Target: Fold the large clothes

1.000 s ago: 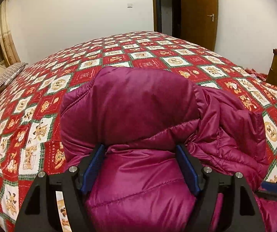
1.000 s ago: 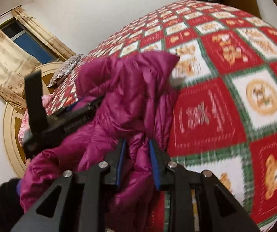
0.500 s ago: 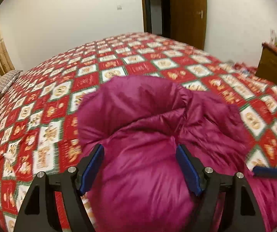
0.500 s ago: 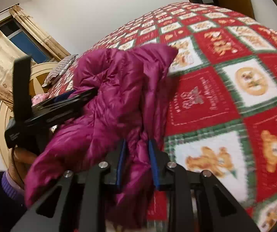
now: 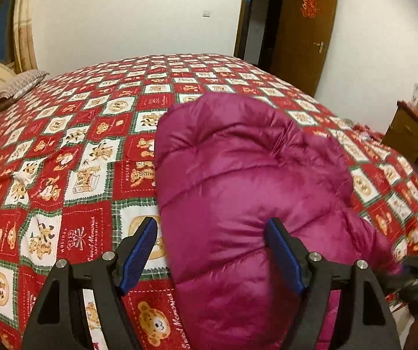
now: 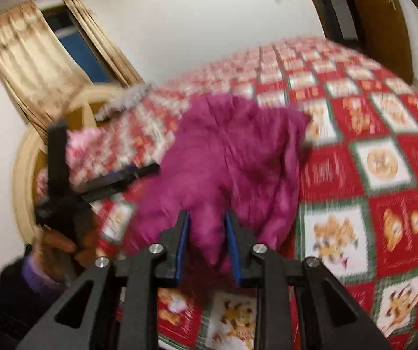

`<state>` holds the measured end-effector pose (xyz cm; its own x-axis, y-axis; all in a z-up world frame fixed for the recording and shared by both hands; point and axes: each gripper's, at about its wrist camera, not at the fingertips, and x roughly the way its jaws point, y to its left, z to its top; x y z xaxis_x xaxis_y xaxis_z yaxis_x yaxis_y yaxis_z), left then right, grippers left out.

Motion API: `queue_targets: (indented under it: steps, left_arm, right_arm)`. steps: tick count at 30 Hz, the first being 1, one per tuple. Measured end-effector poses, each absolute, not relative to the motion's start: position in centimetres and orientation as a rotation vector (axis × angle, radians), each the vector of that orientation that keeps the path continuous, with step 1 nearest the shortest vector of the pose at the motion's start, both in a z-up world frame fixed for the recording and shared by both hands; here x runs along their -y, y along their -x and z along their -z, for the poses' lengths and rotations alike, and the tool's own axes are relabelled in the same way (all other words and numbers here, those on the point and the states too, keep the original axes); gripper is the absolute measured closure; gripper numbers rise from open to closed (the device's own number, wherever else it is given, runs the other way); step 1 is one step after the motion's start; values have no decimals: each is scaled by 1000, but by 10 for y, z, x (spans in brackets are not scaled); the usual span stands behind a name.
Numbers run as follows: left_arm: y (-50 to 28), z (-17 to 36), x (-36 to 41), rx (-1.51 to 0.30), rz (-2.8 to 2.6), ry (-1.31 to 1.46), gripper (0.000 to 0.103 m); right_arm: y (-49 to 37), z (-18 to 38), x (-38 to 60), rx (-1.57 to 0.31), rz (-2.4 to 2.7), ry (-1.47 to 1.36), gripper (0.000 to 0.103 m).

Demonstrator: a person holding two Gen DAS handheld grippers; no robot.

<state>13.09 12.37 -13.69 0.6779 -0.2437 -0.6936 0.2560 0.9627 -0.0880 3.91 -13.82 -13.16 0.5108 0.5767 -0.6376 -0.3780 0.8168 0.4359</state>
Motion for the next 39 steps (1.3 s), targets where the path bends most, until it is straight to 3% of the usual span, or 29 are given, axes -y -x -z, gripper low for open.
queue_targets:
  steps: [5,9,11,16,21,24,28,33,39]
  left_arm:
    - [-134,145,-119,-788,304,-2,26]
    - [-131,144,-124,-785,302,3,26]
    - [-131,137,-132,-788,296,19,26]
    - [-144,101,-167,-709,233,83,26]
    - [-176,90,-160,-713,138,59,25]
    - [-193,96,-140,-727,95,-16,25]
    - [-211,112,-114,-757,65,-94,25]
    - [-219,134,-97,-777,46,-143,25]
    - [-226,144,-90,-788,58,-131,25]
  right_arm:
    - [-49,181,152,-946,-559,-381,82]
    - [-53,183,160,-957,-581,-419,82]
    - [-49,170,159,-949,-589,-356,74]
    - [-47,103,179,-799,-584,-274,71]
    - [-91,53,160,-687,-510,-156,52]
    - [-132,50,132,-714,-464,-108,52]
    - [-184,74,108,-796,-339,-93,69]
    - [-207,134,117,-897,-236,-153,68]
    - [-202,167,140,-845,-264,-311,70]
